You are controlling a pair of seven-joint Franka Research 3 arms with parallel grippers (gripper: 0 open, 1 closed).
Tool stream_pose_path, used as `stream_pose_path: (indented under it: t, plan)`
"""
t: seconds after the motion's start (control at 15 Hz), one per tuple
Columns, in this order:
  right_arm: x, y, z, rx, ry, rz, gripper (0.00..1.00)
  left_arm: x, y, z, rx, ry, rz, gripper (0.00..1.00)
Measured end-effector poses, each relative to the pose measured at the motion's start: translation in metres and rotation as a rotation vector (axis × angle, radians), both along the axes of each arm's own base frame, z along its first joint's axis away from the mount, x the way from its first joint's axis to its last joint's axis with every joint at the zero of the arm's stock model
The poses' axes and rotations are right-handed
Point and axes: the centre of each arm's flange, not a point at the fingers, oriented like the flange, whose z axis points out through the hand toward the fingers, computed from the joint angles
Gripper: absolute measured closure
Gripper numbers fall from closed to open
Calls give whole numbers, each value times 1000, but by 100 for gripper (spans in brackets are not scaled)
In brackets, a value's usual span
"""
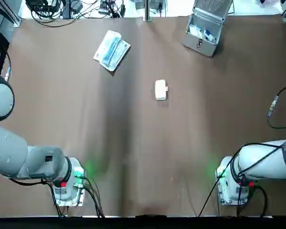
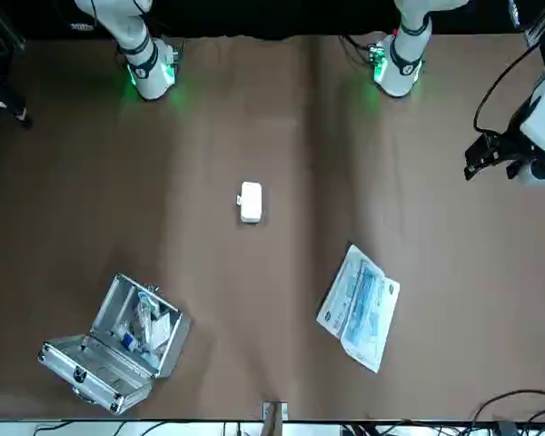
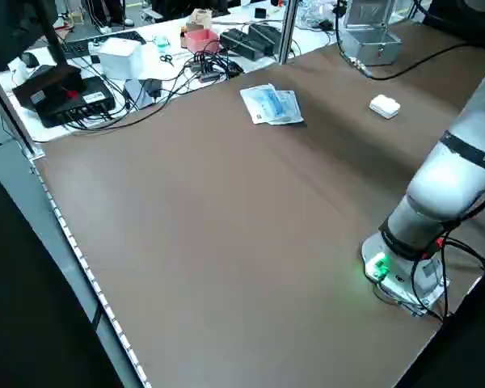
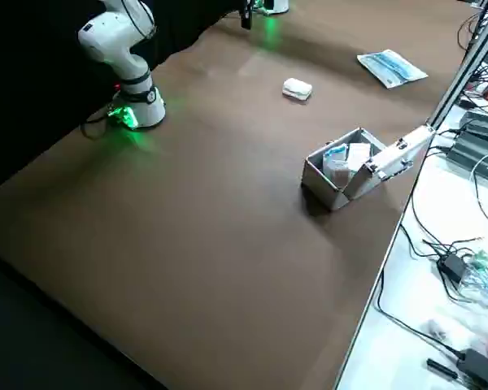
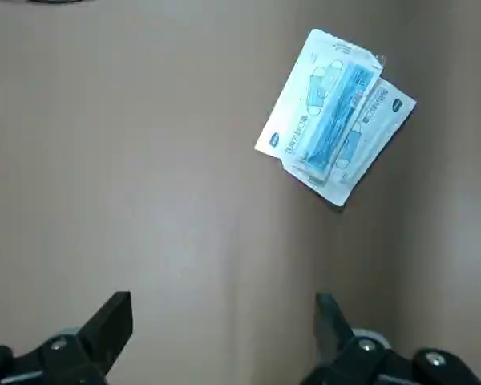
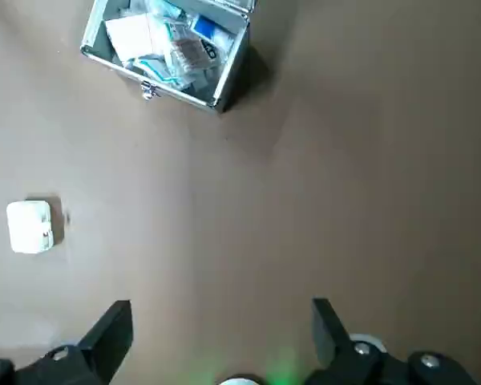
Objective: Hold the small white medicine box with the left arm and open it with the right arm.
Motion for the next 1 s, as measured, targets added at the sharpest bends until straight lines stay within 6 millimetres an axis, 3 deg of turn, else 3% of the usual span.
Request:
stream_pose_path:
  t: [0.53, 0.8, 1.0]
  plan:
    - [0, 0, 0, 0, 1, 0, 1, 2, 0, -3, 0, 5, -1, 0]
    - [0, 0, 0, 0, 1, 0, 1, 13, -6, -28, -2, 52, -13, 0]
    - [0, 0, 0, 0, 1, 0, 1, 25, -22, -58, -9, 102, -44, 0]
